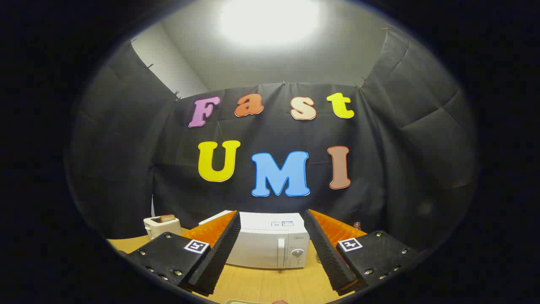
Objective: Open the microwave, put the food inside, and close the microwave door.
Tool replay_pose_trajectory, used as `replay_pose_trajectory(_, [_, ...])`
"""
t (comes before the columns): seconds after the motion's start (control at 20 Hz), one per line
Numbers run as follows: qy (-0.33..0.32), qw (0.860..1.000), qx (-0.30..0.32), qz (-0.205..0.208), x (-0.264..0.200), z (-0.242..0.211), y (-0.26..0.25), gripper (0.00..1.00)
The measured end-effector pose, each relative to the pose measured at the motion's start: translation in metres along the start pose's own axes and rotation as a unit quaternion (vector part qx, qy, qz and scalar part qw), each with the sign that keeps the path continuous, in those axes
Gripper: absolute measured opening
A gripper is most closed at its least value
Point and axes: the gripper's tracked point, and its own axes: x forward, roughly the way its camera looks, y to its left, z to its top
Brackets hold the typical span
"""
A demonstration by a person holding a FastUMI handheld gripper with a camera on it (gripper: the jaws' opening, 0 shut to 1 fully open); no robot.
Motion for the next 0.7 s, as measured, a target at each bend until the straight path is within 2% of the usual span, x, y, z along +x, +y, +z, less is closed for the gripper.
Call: replay_pose_trajectory(0.7, [0.012,1.000,0.011,-0.002,0.023,-0.015,0.000,0.96])
